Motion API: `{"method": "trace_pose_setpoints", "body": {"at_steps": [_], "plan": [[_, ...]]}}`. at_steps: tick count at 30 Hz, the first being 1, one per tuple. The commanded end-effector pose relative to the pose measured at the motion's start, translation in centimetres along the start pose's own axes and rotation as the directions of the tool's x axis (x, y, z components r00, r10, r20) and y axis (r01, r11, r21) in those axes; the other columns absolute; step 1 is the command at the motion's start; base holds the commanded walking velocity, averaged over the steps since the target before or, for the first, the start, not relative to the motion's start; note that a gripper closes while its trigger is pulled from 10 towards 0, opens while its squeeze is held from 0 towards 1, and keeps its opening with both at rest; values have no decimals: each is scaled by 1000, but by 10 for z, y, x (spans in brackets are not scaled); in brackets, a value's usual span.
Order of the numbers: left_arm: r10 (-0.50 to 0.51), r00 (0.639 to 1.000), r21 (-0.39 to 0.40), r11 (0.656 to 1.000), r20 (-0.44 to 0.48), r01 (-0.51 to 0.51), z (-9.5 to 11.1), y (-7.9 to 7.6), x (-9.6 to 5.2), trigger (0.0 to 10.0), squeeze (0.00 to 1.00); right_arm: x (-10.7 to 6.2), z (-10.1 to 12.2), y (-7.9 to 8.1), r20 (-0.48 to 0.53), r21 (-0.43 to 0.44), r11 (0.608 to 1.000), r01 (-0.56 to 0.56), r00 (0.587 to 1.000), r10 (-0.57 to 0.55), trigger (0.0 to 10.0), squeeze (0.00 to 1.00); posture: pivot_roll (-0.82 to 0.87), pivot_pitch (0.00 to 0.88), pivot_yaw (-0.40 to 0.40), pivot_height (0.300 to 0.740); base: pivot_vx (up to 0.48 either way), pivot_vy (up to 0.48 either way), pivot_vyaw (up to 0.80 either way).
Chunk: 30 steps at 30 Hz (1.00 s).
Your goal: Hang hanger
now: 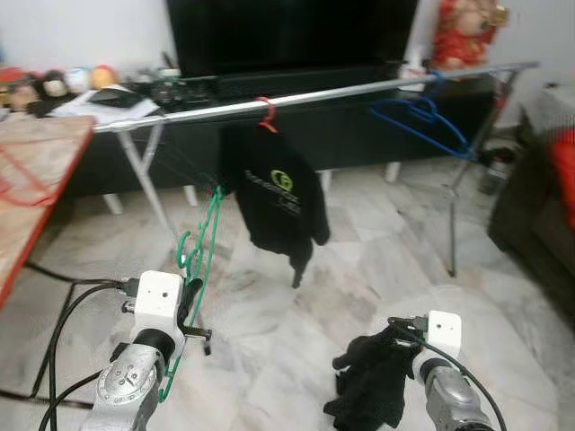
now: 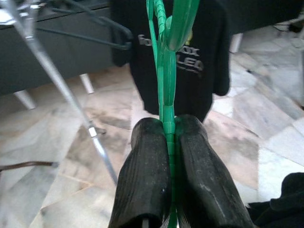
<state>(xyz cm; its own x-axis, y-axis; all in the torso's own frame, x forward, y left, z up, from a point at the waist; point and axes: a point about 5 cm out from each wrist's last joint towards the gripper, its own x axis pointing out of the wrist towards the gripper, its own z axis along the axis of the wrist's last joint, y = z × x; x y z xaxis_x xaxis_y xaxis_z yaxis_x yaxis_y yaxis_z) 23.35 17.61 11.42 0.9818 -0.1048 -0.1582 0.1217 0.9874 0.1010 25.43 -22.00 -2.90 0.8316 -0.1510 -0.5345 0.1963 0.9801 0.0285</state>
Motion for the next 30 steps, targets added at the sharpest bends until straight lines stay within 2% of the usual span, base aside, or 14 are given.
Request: {"method": "trace_pose_setpoints", "body": {"at_steps": [1, 30], "plan": [[-9, 1000, -11, 1000, 17, 9, 5, 0, 0, 10000, 0, 1, 5, -1, 22, 9, 1000, 7, 1000, -7, 10000, 0, 15, 0, 9, 740, -244, 0, -788], [-7, 1000, -15, 1000, 19, 7, 6, -1, 0, 10000, 0, 1, 5, -2, 34, 3, 1000, 9, 999, -9, 10000, 0, 17, 0, 9, 740, -316, 0, -31]]}}
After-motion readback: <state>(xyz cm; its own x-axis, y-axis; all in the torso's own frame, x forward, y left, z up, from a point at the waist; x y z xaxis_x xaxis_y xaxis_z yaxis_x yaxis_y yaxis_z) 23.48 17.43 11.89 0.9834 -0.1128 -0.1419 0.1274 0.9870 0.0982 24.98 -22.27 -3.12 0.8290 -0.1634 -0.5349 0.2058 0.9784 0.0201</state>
